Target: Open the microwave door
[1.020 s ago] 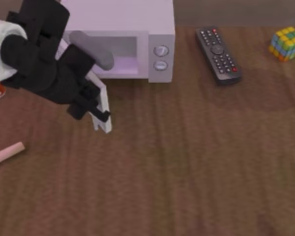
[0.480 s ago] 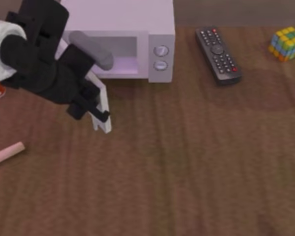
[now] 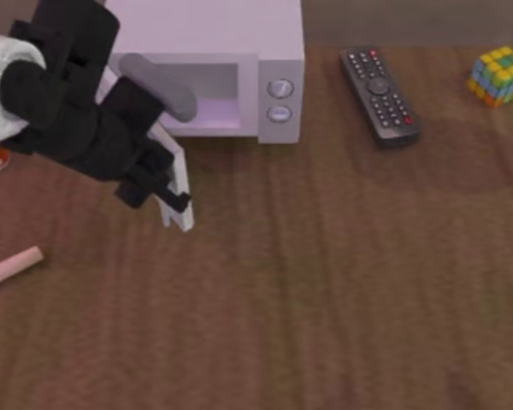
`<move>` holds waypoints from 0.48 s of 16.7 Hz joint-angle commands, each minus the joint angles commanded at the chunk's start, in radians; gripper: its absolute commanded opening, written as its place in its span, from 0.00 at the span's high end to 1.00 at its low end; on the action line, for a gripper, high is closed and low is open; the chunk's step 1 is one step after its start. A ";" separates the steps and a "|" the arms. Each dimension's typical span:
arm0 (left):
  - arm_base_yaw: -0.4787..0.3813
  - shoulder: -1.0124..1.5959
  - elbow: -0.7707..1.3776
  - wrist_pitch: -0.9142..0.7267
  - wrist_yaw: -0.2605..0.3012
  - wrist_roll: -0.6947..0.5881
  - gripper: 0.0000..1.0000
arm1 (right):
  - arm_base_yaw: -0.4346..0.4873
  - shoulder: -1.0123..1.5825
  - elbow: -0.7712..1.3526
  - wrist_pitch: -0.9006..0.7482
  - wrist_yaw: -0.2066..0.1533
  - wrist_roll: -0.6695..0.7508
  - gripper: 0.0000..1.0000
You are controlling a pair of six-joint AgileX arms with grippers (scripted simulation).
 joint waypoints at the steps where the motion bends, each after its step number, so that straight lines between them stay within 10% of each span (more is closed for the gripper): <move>1: -0.003 0.003 -0.003 -0.001 0.004 -0.002 1.00 | 0.000 0.000 0.000 0.000 0.000 0.000 0.00; 8: 0.046 -0.006 -0.014 -0.036 0.055 0.109 1.00 | 0.000 0.000 0.000 0.000 0.000 0.000 0.00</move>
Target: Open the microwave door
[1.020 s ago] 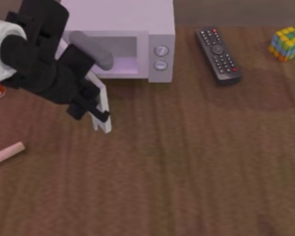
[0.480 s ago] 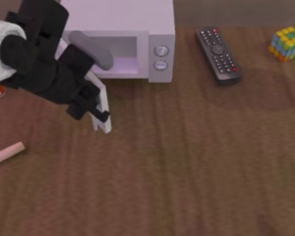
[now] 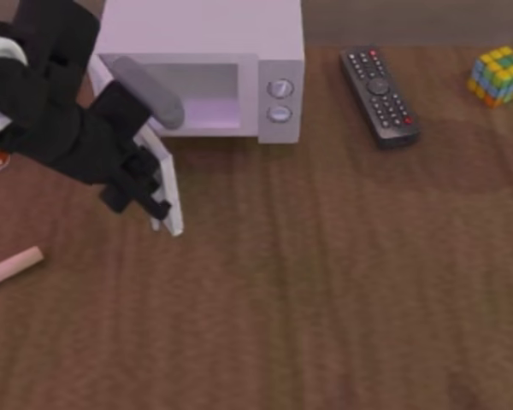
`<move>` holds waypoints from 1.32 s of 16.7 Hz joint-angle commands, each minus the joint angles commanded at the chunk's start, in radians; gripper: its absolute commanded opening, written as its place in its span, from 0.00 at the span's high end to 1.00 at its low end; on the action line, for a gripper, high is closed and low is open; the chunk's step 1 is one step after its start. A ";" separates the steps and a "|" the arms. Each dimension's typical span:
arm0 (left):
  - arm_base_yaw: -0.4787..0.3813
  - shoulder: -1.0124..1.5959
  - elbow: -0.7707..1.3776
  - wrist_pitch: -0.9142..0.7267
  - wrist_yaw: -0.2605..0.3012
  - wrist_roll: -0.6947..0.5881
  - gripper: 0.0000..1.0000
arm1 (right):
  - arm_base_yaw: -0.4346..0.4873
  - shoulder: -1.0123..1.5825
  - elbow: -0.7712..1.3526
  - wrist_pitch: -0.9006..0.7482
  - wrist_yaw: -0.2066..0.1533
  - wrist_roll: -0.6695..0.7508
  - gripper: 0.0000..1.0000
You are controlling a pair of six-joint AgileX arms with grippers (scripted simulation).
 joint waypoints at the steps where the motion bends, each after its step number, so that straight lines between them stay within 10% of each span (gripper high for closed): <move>1: 0.010 -0.001 -0.004 -0.008 0.011 0.024 1.00 | 0.000 0.000 0.000 0.000 0.000 0.000 0.00; 22: 0.040 -0.021 -0.006 -0.020 0.044 0.092 1.00 | 0.000 0.000 0.000 0.000 0.000 0.000 0.00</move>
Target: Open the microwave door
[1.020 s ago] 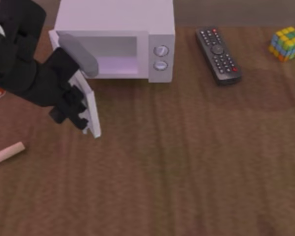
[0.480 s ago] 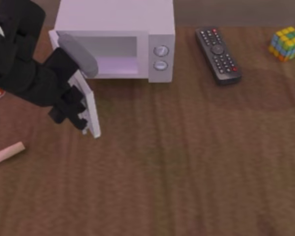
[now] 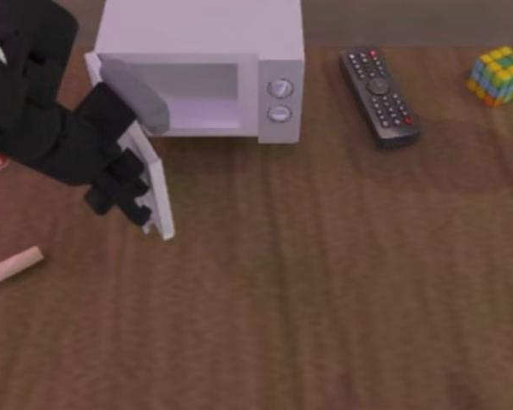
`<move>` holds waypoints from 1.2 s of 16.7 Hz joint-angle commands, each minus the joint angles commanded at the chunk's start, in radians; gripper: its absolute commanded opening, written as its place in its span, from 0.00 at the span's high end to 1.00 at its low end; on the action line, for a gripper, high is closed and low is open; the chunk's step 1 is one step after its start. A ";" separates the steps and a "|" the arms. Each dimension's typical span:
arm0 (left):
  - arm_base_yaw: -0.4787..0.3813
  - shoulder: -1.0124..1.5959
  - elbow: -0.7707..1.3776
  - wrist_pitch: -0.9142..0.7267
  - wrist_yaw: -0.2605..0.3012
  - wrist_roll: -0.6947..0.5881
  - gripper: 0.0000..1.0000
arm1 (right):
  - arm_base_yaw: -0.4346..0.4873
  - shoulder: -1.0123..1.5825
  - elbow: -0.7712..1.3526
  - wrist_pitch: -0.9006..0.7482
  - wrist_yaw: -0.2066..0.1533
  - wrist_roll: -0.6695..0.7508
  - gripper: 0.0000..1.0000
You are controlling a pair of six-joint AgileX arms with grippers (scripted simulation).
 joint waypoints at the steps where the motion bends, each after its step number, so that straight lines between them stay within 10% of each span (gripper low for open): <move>1: 0.000 0.000 0.000 0.000 0.000 0.000 1.00 | 0.000 0.000 0.000 0.000 0.000 0.000 0.00; 20: 0.095 0.003 0.012 -0.087 0.091 0.227 1.00 | 0.000 0.000 0.000 0.000 0.000 0.000 0.00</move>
